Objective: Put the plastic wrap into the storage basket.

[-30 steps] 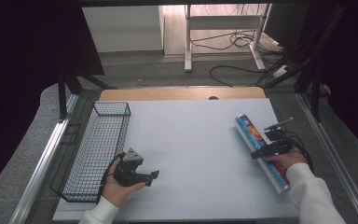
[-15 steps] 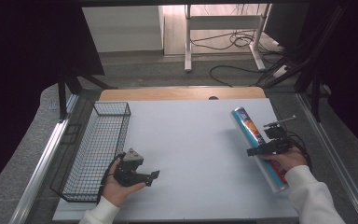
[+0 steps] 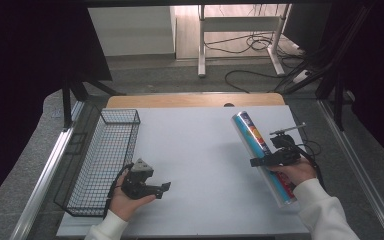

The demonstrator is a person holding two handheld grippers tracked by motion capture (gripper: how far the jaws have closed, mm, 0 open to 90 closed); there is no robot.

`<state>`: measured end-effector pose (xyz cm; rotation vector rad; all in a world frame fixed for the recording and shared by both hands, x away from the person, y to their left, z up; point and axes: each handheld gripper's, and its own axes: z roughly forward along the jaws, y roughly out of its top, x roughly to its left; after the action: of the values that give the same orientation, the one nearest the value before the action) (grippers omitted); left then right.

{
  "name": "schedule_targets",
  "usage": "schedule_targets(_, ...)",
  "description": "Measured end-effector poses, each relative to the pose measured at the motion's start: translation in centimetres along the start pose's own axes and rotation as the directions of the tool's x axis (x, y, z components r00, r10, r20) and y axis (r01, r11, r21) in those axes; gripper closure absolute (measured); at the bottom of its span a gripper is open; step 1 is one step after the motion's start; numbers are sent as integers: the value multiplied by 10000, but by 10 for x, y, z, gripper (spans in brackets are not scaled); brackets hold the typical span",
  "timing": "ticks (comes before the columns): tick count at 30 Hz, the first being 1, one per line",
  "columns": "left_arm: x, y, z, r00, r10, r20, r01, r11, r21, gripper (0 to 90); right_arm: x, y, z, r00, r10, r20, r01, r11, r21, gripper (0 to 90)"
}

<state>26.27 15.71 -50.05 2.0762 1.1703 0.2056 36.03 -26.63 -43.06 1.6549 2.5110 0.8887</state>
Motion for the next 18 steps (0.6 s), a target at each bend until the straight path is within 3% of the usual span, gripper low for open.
schedule_targets(6, 1, 0, 0, 10000, -89, 10, 89, 10000, -24, 186, 11, 0, 7, 9998, -115, -149, 115, 9999, -2, 318)
schedule_targets(8, 2, 1, -2, 9987, -268, 435, 276, 9995, -179, 185, 17, -2, 11, 9994, -265, -218, 265, 9996, 22, 319)
schedule_targets(18, 4, 1, -3, 9981, -476, 400, 489, 9983, -319, 185, 33, -3, 16, 9969, -544, -561, 536, 9984, -153, 318)
